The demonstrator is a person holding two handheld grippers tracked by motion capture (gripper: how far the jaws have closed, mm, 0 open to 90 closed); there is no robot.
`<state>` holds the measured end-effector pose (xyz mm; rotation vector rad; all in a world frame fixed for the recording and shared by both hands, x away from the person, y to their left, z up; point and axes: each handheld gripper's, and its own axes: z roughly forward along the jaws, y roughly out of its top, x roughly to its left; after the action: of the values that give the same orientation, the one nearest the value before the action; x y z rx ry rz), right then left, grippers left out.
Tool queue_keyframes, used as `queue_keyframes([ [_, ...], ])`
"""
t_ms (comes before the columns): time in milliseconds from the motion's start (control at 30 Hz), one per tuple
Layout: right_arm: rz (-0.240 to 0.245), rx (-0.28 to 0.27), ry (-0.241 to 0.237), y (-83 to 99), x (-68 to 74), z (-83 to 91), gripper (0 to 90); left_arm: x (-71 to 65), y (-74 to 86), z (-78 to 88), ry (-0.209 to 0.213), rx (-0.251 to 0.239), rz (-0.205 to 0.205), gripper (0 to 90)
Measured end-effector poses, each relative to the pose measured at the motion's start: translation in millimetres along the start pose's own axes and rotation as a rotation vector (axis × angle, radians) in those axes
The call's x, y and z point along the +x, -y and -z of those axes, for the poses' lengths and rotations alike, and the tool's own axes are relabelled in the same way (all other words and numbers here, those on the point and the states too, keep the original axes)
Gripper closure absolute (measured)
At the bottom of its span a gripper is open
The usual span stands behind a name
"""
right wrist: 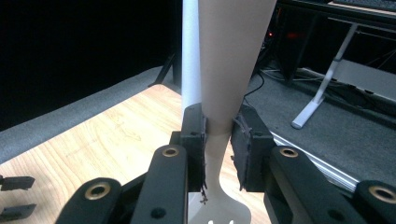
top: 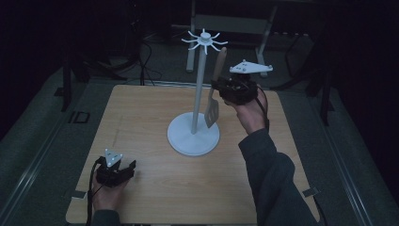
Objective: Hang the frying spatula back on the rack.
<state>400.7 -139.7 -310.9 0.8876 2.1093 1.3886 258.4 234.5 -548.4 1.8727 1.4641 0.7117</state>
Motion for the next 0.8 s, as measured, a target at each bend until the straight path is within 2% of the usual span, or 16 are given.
queue_keyframes([
  [400, -0.001, 0.019, -0.002, -4.5, 1.5, -8.9, 75.6, 0.2, -0.1, 0.3, -0.001, -0.001, 0.001, 39.7],
  [567, 0.004, 0.044, 0.003, -3.1, 2.7, -14.9, 75.6, 0.2, -0.2, 0.3, -0.001, -0.001, 0.0, 39.7],
  [800, -0.018, 0.043, 0.005, -2.1, 1.2, -17.4, 73.2, 0.5, -0.2, 0.6, 0.0, -0.004, 0.003, 39.7],
])
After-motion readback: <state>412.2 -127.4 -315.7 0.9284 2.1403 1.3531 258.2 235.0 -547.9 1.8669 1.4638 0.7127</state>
